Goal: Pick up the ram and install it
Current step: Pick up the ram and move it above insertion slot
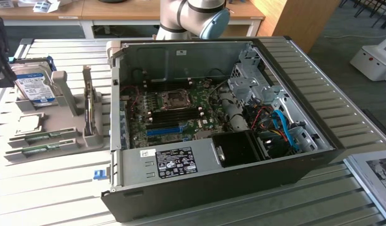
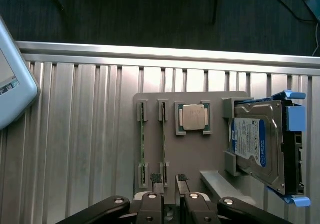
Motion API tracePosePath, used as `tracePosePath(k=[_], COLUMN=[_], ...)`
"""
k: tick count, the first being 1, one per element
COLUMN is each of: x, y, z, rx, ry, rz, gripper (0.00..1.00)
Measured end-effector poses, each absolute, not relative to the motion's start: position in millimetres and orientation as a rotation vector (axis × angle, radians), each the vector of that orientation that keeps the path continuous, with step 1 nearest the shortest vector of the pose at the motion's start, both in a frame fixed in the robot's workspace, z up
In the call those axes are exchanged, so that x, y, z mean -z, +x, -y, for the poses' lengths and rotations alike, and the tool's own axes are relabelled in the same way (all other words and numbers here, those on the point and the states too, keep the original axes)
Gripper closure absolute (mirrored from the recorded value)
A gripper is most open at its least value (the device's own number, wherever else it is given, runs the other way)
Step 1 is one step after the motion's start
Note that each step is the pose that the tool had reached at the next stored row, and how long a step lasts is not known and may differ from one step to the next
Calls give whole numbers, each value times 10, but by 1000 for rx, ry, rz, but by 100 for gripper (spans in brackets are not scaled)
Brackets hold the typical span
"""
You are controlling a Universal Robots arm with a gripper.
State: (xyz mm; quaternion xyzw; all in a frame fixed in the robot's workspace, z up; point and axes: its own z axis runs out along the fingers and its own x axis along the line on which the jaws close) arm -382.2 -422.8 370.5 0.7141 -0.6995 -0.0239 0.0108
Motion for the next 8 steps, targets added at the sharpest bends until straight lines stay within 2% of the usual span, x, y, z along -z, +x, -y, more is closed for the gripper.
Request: tracePosePath(k=[8], x=[-3609], y=[-3822], z=[4228], rx=[75], ry=[2228], rz=[2183], gripper=[76])
